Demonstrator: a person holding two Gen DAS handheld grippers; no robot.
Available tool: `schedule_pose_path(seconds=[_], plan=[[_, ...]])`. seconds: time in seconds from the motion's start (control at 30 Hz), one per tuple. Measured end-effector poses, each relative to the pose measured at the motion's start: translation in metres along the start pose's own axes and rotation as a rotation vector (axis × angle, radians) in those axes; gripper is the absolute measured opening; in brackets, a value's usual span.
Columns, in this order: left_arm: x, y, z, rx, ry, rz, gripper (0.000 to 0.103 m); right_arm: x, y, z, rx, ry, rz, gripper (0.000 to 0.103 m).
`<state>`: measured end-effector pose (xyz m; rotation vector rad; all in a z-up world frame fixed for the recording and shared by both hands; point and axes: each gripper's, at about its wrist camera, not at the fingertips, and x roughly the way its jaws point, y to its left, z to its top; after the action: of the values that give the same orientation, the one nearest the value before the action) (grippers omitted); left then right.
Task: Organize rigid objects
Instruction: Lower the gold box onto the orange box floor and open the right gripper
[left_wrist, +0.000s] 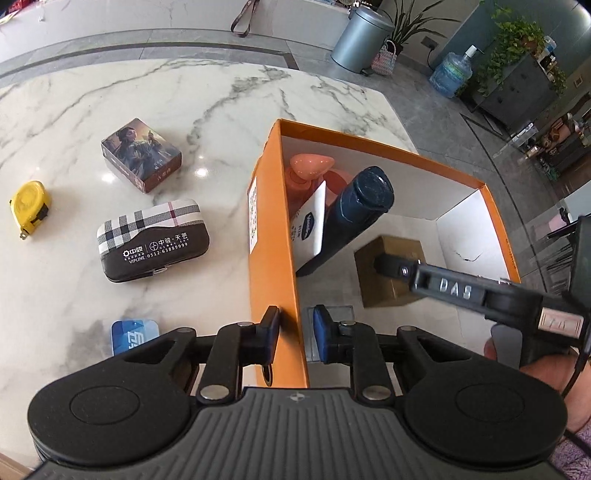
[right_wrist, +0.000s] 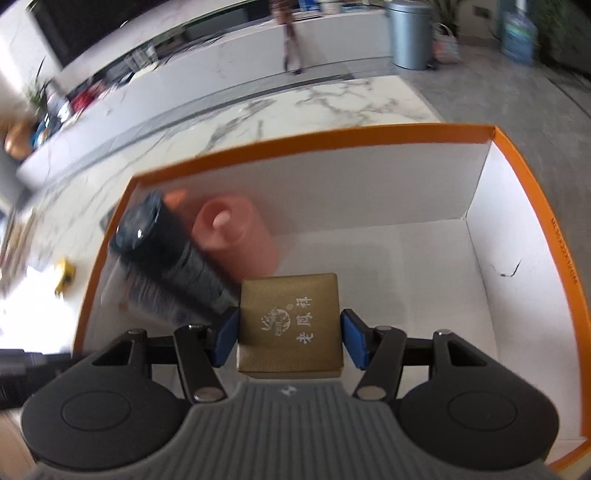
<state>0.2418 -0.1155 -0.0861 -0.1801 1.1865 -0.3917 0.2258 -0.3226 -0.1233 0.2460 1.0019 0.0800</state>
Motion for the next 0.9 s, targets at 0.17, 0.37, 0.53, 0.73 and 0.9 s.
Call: schedule_pose_path(seconds=[0.17, 0.37, 0.53, 0.73, 0.9], plan=[[0.005, 0.006, 0.003, -0.011, 0.010, -0.023, 0.019, 0.007, 0.012, 0.003, -0.006, 0.024, 0.045, 0.061], [0.007, 0.010, 0.004, -0.020, 0.014, -0.041, 0.019, 0.008, 0.019, -0.005, -0.007, 0.098, 0.086, 0.060], [0.007, 0.013, 0.004, -0.029, 0.014, -0.056, 0.019, 0.011, 0.022, -0.010, 0.030, 0.129, 0.099, 0.060], [0.006, 0.015, 0.003, -0.047, 0.012, -0.069, 0.019, 0.018, 0.036, -0.015, 0.007, 0.159, 0.120, 0.060], [0.006, 0.017, 0.003, -0.065, 0.010, -0.069, 0.019, 0.025, 0.047, -0.012, -0.049, 0.193, 0.126, 0.060]])
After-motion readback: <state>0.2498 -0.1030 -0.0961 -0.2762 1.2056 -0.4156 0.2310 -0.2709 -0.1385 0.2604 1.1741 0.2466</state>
